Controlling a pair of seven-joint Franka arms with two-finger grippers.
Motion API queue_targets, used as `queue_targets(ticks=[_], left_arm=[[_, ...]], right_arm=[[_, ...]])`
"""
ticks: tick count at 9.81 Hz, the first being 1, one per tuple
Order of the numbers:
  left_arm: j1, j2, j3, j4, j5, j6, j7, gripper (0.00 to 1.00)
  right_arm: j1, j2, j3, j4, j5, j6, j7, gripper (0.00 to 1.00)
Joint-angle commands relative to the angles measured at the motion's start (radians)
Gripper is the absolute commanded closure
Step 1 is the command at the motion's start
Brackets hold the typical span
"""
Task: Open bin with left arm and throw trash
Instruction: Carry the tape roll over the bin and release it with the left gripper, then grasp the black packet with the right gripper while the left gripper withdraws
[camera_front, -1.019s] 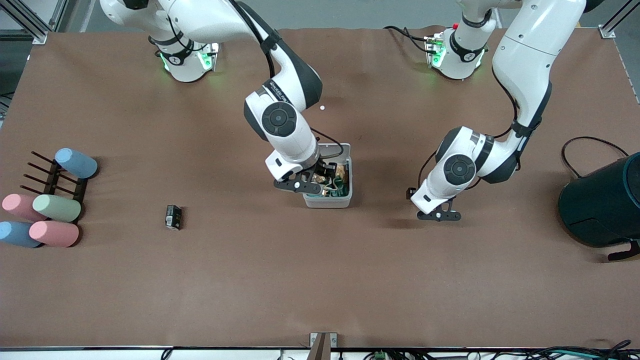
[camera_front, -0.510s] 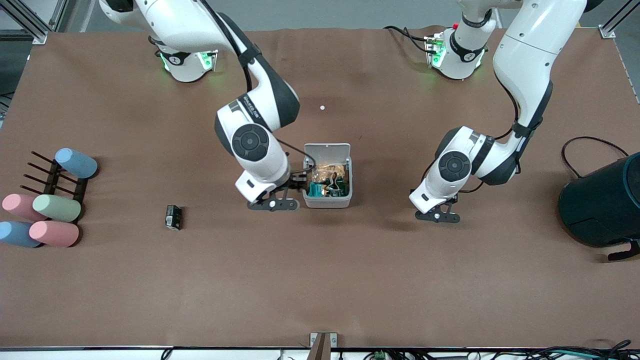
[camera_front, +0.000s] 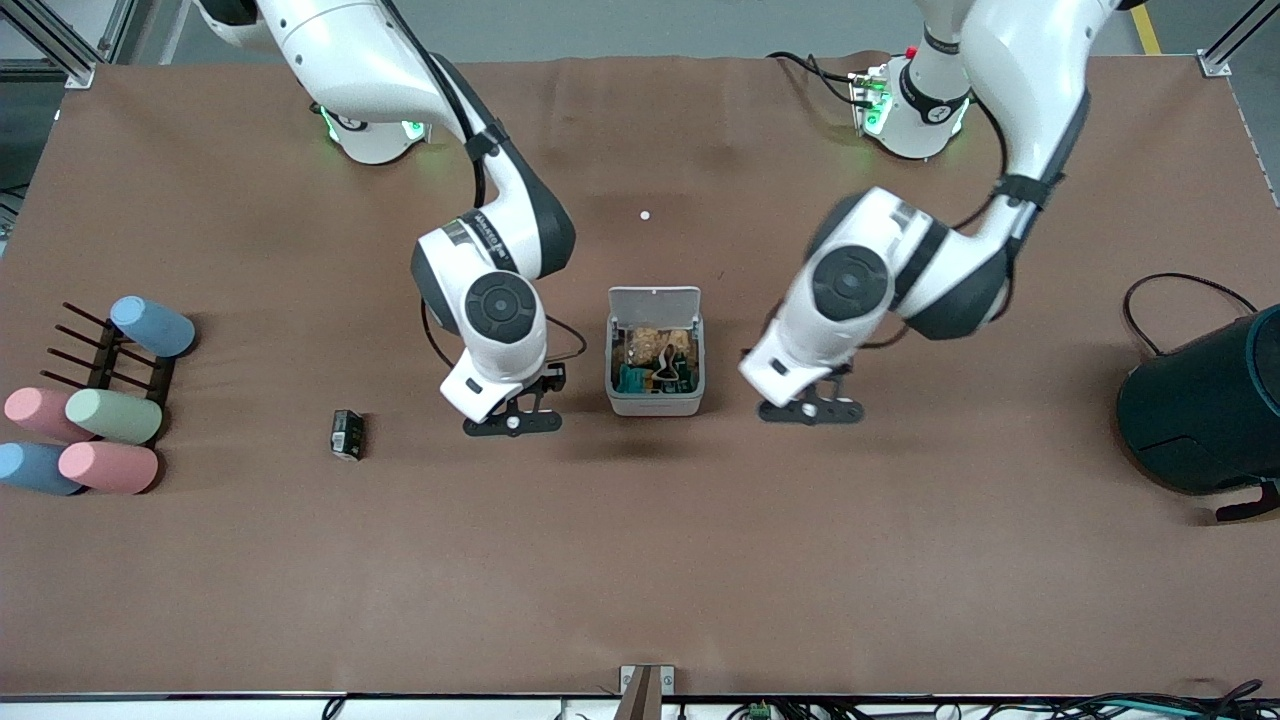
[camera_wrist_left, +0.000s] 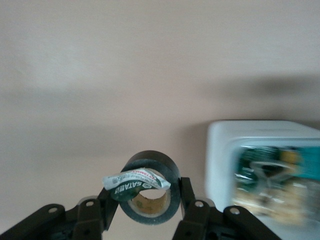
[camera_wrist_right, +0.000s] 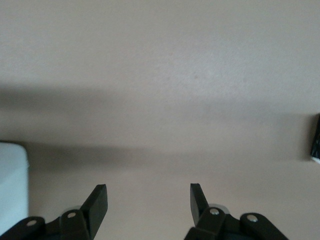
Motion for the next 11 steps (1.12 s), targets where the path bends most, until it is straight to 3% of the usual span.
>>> queue_targets(ticks=[1,4,6,8,9,10,11], left_arm=[[-0.072,0.126,-0.004,0.151,-0.012,-0.024,-0.138,0.98],[-0.125,0.176,-0.004,0.2,-0.049,0.06,-0.217,1.0],[-0.134,0.191,-0.004,0.2,-0.051,0.112,-0.227,1.0],[-0.165,0.22,-0.002,0.2,-0.052,0.14,-0.282,1.0],[-0.169,0.225,-0.002,0.194,-0.052,0.142,-0.29,0.86],[-0.179,0.233,-0.001,0.191,-0.051,0.142,-0.293,0.35],[-0.182,0.233,0.002,0.188,-0.037,0.142,-0.28,0.0]], right_arm=[[-0.088,-0.107,0.014,-0.203,-0.018,0.133,-0.078,0.24],[-0.175,-0.104,0.016,-0.243,-0.018,0.136,-0.082,0.16],[-0.252,-0.112,0.016,-0.262,-0.017,0.142,-0.182,0.09],[-0.35,-0.109,0.019,-0.265,-0.009,0.141,-0.321,0.08],[-0.369,-0.108,0.019,-0.265,-0.009,0.147,-0.342,0.09],[-0.375,-0.108,0.019,-0.268,-0.007,0.148,-0.349,0.09],[-0.384,-0.108,0.019,-0.277,-0.007,0.154,-0.354,0.09]])
